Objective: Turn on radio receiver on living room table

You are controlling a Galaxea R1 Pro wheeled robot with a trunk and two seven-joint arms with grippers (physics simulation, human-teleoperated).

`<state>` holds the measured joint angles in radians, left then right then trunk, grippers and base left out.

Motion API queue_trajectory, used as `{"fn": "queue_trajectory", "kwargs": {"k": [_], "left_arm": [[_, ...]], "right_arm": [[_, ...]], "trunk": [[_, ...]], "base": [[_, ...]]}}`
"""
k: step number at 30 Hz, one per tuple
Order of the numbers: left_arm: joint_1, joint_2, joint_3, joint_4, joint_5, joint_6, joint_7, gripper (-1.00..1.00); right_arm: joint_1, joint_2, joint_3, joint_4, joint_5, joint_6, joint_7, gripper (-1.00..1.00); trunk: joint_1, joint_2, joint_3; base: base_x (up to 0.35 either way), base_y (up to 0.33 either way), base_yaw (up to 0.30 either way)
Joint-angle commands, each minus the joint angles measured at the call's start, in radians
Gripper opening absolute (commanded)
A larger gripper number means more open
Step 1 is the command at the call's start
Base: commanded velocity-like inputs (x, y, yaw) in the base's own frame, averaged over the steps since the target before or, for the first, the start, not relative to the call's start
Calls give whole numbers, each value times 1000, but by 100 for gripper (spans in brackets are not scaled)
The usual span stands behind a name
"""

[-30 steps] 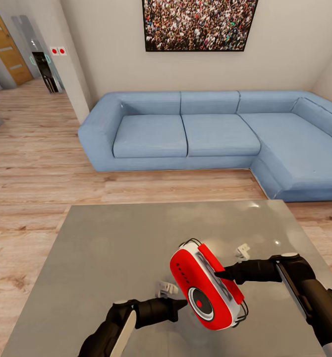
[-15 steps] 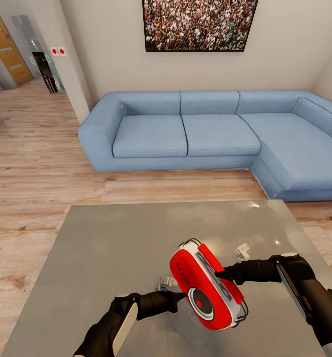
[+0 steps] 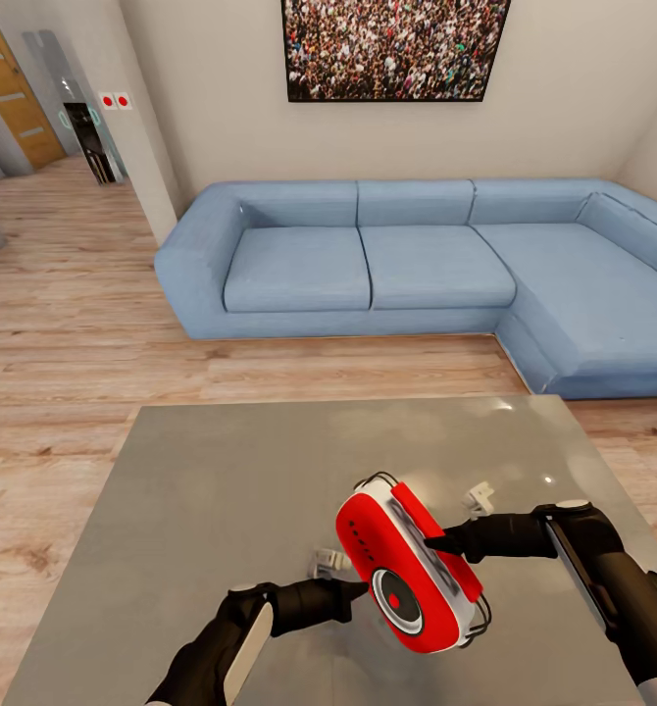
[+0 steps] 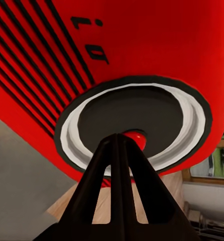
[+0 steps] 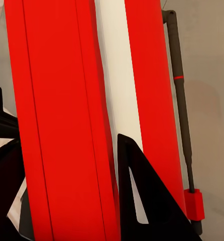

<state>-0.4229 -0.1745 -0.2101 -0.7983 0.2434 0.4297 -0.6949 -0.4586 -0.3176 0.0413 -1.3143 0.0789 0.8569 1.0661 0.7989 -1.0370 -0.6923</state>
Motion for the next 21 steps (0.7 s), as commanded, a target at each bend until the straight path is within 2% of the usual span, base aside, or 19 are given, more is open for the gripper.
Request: {"fn": "queue_trajectory", "kwargs": {"k": [1,9,15,21], "left_arm": [[0,0,0,0,0,0,0,-100],[0,0,-10,28,2,-11,0,-100],[-1,0,-15,43,25,-39,0,-100],[-1,0,-16,51,33,-41,0,-100]], "right_arm": [[0,0,0,0,-7,4,0,-100],[0,0,0,0,-7,5,0,-100],[0,3,2,0,-7,4,0,-100],[0,3,3,0,-7,4,0,-100]], "trunk": [[0,0,0],[0,0,0],[0,0,0],[0,0,0]], "base": [[0,0,0],[0,0,0],[0,0,0],[0,0,0]]}}
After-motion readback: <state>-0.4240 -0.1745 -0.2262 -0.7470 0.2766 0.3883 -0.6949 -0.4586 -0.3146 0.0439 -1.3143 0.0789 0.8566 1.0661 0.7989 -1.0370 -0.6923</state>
